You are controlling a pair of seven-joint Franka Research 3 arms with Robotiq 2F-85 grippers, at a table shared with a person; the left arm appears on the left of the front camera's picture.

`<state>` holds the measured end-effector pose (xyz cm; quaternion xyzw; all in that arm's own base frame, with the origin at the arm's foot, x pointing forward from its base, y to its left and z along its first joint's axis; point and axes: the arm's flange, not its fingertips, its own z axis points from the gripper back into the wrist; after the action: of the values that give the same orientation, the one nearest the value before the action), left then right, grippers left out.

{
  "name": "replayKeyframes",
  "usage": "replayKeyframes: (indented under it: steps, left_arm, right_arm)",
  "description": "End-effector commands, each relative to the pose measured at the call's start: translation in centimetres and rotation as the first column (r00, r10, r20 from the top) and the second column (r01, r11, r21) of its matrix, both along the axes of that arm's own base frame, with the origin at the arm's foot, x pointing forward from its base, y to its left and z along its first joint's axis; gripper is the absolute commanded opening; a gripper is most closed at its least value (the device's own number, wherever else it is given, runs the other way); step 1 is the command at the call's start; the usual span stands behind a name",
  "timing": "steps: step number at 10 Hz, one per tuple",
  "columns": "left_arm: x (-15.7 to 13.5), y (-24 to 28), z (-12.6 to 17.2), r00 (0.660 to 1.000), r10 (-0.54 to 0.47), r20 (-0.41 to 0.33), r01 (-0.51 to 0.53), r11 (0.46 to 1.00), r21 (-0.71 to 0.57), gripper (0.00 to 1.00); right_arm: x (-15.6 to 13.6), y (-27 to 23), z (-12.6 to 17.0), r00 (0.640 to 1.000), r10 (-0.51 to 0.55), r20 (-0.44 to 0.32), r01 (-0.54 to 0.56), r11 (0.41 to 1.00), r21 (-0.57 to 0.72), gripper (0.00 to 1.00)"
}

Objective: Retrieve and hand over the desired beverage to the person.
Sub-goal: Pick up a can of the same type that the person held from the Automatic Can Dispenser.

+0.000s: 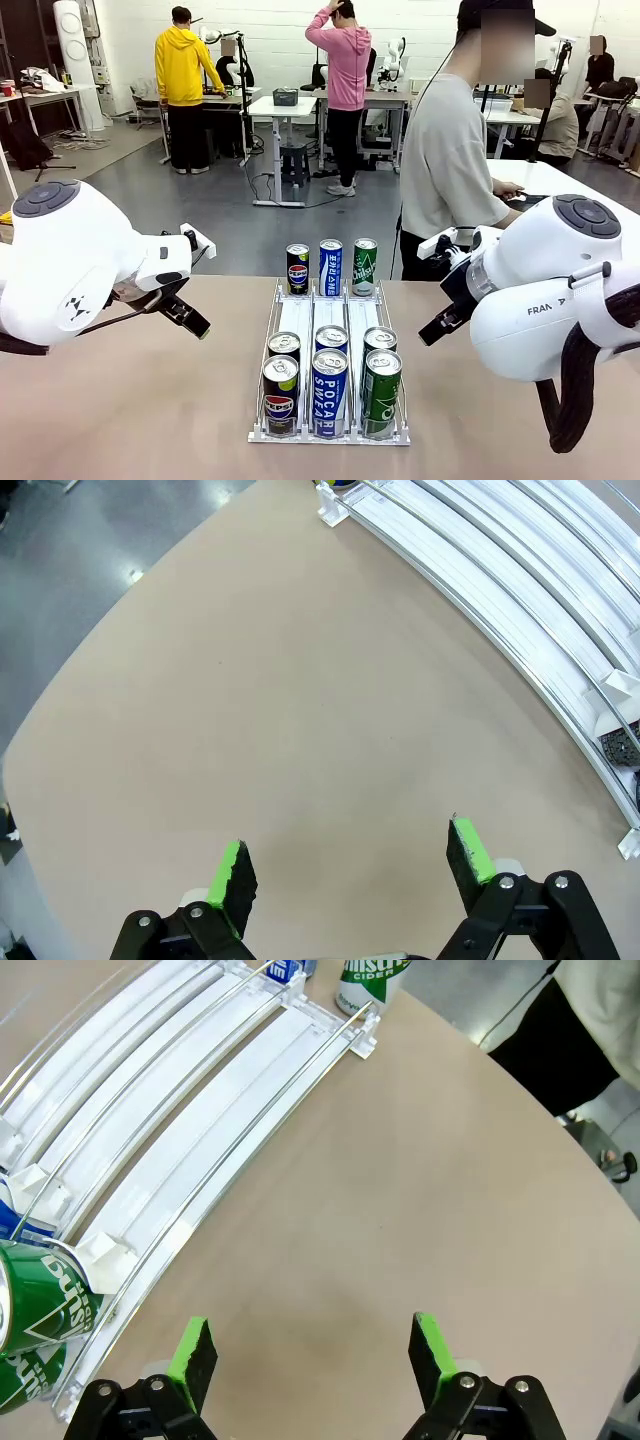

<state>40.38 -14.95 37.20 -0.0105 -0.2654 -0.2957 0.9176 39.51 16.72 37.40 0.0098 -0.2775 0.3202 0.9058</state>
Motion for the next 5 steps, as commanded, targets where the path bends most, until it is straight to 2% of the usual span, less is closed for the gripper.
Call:
replayKeyframes:
  steps: [1, 2, 3, 4, 5]
  left_arm:
    - [0.0, 0.0, 0.0, 1.000, 0.000, 0.000, 0.000, 1.000, 0.000, 1.00]
    - [0.0, 0.0, 0.0, 1.000, 0.000, 0.000, 0.000, 1.000, 0.000, 1.00]
    - [-0.5, 1.6, 3.6, 0.999, -0.043, 0.000, 0.043, 0.998, 0.035, 1.00]
    - [-0.5, 1.6, 7.8, 0.999, -0.052, -0.016, 0.053, 0.997, 0.063, 1.00]
    - [1.0, 2.0, 12.3, 0.996, -0.079, -0.031, 0.081, 0.993, 0.084, 1.00]
  right_arm:
    - [0.0, 0.0, 0.0, 1.000, 0.000, 0.000, 0.000, 1.000, 0.000, 1.00]
    - [0.0, 0.0, 0.0, 1.000, 0.000, 0.000, 0.000, 1.000, 0.000, 1.00]
    - [-2.2, 0.2, 4.5, 0.998, -0.031, 0.058, 0.033, 0.999, -0.023, 1.00]
    - [-4.1, 0.1, 9.1, 0.997, -0.035, 0.069, 0.037, 0.998, -0.040, 1.00]
    - [-5.5, 0.3, 14.7, 0.994, -0.068, 0.080, 0.073, 0.995, -0.068, 1.00]
